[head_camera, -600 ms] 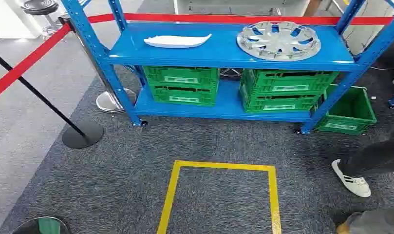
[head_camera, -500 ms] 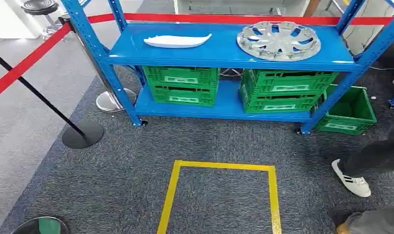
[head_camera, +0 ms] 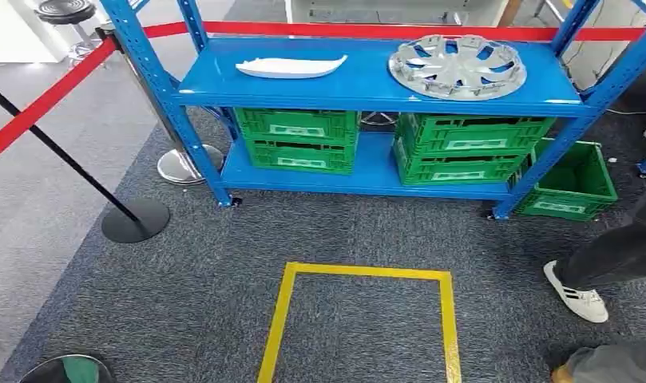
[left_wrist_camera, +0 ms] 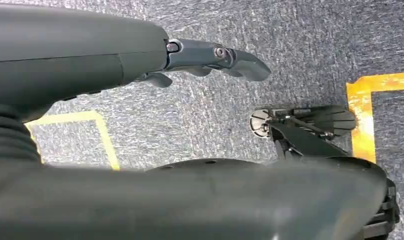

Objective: Take the parts from the cabinet and place them on the table.

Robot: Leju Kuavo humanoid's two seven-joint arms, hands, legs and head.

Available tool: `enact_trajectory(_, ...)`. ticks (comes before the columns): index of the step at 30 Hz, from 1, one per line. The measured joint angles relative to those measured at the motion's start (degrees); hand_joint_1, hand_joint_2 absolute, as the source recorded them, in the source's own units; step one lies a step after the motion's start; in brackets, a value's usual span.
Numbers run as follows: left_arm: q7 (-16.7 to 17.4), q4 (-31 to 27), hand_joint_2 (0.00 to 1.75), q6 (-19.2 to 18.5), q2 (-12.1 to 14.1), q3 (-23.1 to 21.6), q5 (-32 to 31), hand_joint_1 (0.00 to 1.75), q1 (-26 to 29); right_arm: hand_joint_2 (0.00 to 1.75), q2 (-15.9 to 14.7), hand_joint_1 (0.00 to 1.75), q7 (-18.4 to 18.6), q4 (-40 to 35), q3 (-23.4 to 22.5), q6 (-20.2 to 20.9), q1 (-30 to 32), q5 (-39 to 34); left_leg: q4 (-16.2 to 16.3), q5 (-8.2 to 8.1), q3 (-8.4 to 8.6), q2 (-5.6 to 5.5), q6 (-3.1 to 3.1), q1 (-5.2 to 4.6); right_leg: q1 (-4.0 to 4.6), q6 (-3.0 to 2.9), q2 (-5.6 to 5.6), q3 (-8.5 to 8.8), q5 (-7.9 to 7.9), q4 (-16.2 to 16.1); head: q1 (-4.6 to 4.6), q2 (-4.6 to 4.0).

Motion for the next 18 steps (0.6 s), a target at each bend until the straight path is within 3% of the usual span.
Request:
enact_trajectory(6,-0.09,0.06,1.75,0.00,0.00,0.11,0.00,0.00,-0.12,1.75,0.00,0.00,0.04,0.02,-0.61,-0.02,-0.13,0.26,0.00,-0.01,0.01,0.00,0.01,0.00,0.00,0.02,0.00,-0.01,-0.01,-0.03,-0.02,0.00)
enact_trajectory(14,-6.14,2.36,1.75,0.52,-0.50,0.52,1.11,0.00,-2.12,1.75,0.00,0.00,2.93,1.42,-5.44,-0.07,-1.92,12.10,0.01,0.00,0.04,0.01,0.02,-0.01,0.00,0.04,0.00,0.02,0.01,-0.06,0.00,0.00)
enact_trajectory(18,-6.14,2.36,1.75,0.52,-0.50,0.52,1.11,0.00,-2.12,1.75,0.00,0.00,2.93,1.42,-5.44,-0.07,-1.92,12.10,0.01,0.00,0.04,0.01,0.02,-0.01,0.00,0.04,0.00,0.02,0.01,-0.06,0.00,0.00)
